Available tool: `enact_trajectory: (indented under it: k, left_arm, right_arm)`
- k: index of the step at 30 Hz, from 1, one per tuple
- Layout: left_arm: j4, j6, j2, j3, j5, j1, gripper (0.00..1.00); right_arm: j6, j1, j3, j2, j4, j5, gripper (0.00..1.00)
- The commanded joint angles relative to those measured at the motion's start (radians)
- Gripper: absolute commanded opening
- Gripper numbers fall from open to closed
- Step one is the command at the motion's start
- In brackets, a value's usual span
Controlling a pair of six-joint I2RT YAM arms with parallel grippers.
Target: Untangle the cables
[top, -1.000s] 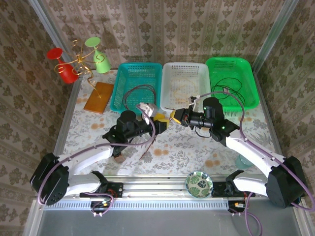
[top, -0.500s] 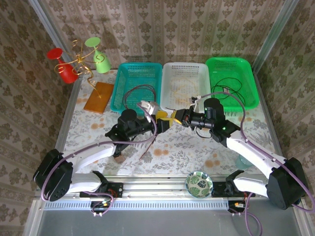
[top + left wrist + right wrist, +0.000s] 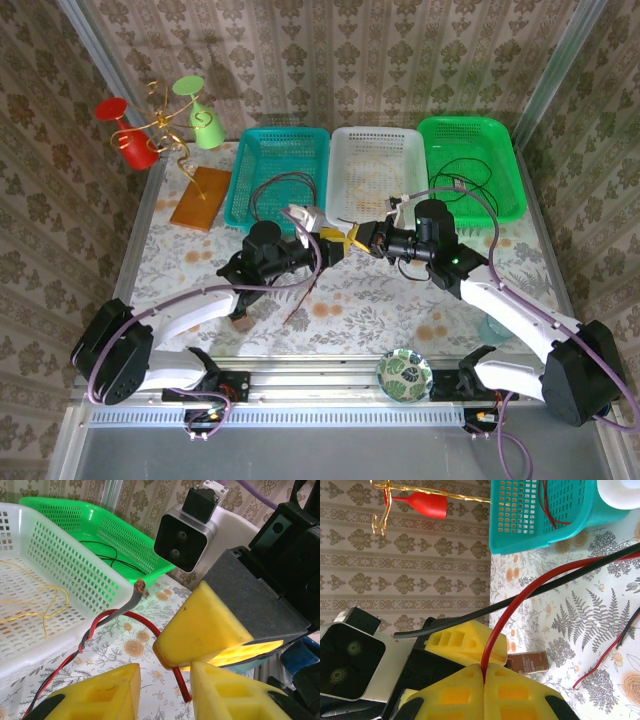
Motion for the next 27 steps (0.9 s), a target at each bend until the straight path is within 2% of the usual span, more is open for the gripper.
enact_trajectory:
  k: [1, 4, 7, 11, 20, 24, 27]
  left_arm:
    - [0.006, -0.002, 0.003, 0.034, -0.002, 0.001, 0.26]
    - [0.007, -0.002, -0.001, 0.031, -0.01, 0.002, 0.16]
    - [0.004, -0.004, -0.004, 0.031, -0.013, 0.003, 0.11]
    - [-0.004, -0.013, -0.004, 0.03, -0.031, 0.003, 0.0]
    - [-0.048, -0.01, -0.027, 0.037, -0.054, 0.008, 0.0]
    - [-0.076, 0.007, -0.035, 0.04, -0.059, 0.007, 0.0]
    - [-0.106, 0.019, -0.043, 0.048, -0.055, 0.008, 0.0]
  right_arm:
    - [0.004, 0.0, -0.01, -0.026, 0.035, -0.015, 0.0]
    - [0.003, -0.001, -0.013, -0.026, 0.034, -0.015, 0.0]
    - [0.004, 0.0, -0.015, -0.027, 0.036, -0.017, 0.0]
    - [0.004, 0.0, -0.017, -0.029, 0.037, -0.016, 0.0]
    - [0.002, -0.001, -0.024, -0.032, 0.036, -0.011, 0.01]
    - [-0.002, -0.003, -0.027, -0.033, 0.036, -0.012, 0.14]
    - [-0.003, -0.007, -0.031, -0.038, 0.036, -0.011, 0.18]
